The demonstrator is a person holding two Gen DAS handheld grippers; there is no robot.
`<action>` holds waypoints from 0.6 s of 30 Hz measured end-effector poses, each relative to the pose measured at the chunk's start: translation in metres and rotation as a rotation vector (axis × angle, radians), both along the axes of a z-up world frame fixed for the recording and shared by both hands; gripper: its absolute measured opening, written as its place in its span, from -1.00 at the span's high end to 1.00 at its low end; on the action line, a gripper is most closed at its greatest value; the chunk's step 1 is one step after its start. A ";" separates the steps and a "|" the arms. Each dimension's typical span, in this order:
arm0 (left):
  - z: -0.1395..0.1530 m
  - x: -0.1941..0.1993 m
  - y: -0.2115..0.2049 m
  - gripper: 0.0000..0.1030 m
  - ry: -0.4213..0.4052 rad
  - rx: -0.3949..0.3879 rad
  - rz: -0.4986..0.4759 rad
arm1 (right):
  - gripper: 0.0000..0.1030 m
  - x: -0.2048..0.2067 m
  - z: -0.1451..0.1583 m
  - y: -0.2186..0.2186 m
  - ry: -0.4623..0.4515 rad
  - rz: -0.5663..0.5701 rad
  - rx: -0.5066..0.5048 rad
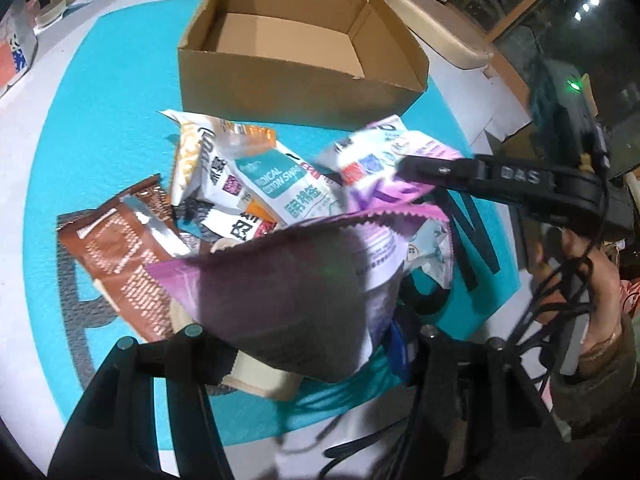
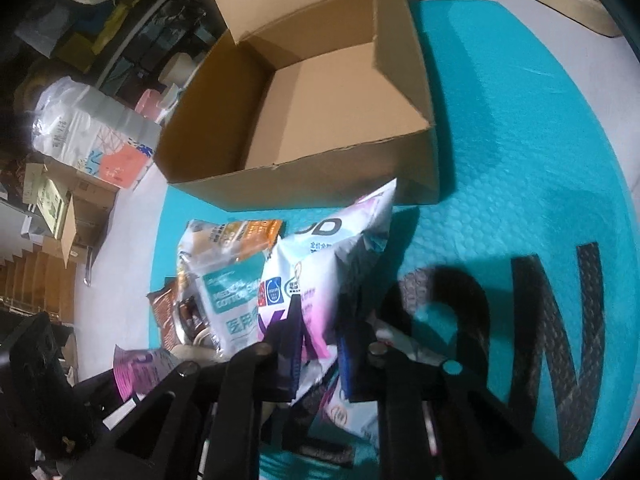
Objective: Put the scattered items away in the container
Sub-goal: 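Close the right tool on the two bags and lift them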
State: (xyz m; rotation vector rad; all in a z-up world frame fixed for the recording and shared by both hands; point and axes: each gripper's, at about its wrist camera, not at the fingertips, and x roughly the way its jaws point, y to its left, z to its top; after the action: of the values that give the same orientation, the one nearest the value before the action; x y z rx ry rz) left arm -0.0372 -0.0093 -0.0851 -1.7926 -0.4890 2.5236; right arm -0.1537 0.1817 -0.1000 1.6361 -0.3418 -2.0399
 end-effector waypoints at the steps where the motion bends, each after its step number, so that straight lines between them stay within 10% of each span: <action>1: 0.001 0.000 0.000 -0.12 -0.002 -0.004 0.002 | 0.74 0.003 0.003 0.005 0.004 -0.006 -0.004; 18: 0.060 -0.004 -0.017 -0.12 0.040 -0.071 0.038 | 0.76 0.032 0.073 0.014 0.070 0.025 -0.055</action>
State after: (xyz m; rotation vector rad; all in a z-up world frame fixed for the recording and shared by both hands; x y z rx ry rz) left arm -0.0415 -0.0263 -0.0255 -1.7681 -0.4414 2.6290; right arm -0.1216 0.1960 -0.0273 1.5247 -0.3480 -2.0454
